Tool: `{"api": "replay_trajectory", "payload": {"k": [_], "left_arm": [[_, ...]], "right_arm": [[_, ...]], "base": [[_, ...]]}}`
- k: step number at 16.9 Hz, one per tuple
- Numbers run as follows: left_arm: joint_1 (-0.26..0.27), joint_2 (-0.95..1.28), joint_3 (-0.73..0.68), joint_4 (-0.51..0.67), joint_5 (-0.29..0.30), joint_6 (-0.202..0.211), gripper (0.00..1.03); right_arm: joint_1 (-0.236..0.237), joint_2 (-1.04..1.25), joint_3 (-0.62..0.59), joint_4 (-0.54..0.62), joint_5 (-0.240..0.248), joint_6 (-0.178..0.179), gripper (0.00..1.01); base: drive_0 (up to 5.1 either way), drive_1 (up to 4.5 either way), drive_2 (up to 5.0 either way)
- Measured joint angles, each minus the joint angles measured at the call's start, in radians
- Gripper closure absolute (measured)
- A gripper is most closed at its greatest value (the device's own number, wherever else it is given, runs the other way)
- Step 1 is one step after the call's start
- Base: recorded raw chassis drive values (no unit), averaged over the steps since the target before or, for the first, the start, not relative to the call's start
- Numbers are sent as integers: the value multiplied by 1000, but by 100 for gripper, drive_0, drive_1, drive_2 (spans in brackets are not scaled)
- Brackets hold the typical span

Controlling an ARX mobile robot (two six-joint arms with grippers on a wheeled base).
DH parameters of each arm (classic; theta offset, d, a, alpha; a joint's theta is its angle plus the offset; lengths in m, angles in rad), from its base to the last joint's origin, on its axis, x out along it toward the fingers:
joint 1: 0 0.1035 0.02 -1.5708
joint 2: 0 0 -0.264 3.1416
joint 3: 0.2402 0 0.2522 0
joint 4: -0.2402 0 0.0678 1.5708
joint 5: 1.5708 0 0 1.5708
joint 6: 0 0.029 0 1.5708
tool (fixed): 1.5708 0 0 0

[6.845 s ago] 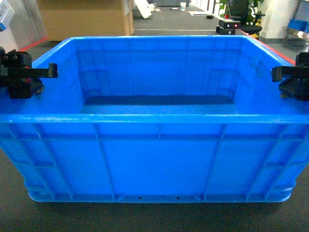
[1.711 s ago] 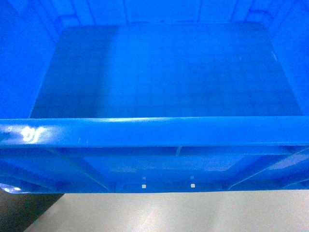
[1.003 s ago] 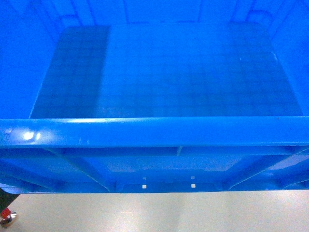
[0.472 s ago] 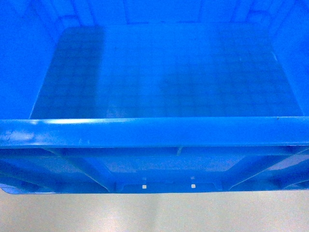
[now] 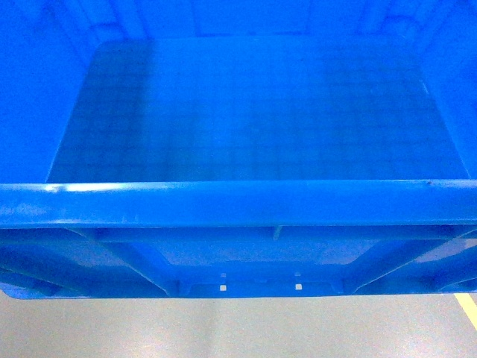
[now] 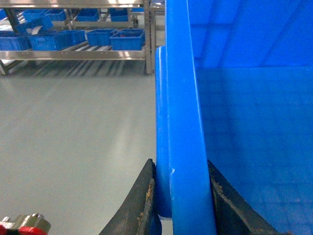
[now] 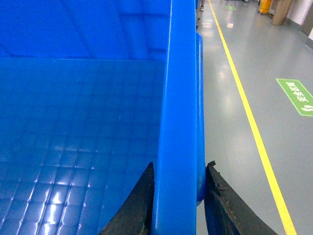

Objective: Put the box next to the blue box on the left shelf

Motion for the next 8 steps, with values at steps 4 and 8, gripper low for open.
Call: {"api": "replay_trajectory", "payload": {"k": [4,8], "left_arm": [[0,-1,0,2,0,0,82],[0,-1,0,2,0,0,82]], "right_arm": [[0,-2,0,4,1,-1,80],[0,-2,0,3,1,-1,80]], "base": [[19,435,-397],[7,421,-407]]}}
